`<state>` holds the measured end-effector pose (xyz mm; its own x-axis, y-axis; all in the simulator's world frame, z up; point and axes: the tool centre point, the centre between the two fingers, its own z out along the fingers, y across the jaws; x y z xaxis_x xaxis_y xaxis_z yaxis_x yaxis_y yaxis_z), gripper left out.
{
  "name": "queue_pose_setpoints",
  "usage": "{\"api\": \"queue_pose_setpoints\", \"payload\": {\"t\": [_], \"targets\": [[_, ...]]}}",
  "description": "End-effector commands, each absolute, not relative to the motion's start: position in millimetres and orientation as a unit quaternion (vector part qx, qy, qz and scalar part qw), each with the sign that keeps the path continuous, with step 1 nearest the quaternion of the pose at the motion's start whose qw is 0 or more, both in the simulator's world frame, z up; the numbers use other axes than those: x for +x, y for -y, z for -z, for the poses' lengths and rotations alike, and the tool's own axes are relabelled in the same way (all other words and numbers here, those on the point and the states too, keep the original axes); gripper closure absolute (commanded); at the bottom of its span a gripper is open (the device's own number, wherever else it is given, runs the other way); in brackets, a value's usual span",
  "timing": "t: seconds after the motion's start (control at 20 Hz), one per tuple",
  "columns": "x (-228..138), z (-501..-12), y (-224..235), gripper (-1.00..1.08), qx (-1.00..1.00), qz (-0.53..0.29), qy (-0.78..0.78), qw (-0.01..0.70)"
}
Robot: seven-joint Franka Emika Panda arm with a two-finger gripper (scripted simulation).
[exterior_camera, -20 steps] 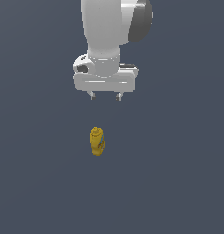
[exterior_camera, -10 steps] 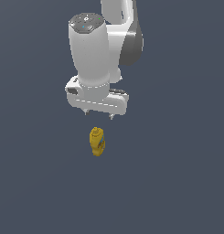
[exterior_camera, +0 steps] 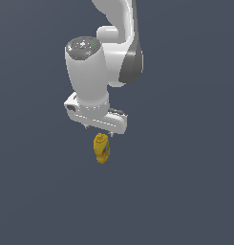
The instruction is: Pick up the object and move it to a goal position.
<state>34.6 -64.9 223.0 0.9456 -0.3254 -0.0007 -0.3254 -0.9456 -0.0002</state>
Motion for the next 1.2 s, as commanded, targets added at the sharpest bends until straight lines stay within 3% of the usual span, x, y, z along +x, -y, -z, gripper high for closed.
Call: {"api": "queue_pose_setpoints", "payload": {"t": [0.0,1.05,1.1,1.15], "targets": [[37,-221,66,-0.92,-0.986,0.000,-0.169,0.000],[37,-170,66,-0.92,-0.985,0.000,-0.170,0.000],[37,-170,66,1.08,-0.985,0.000,-0.170,0.000],[37,-170,66,1.08,-0.985,0.000,-0.170,0.000]]}}
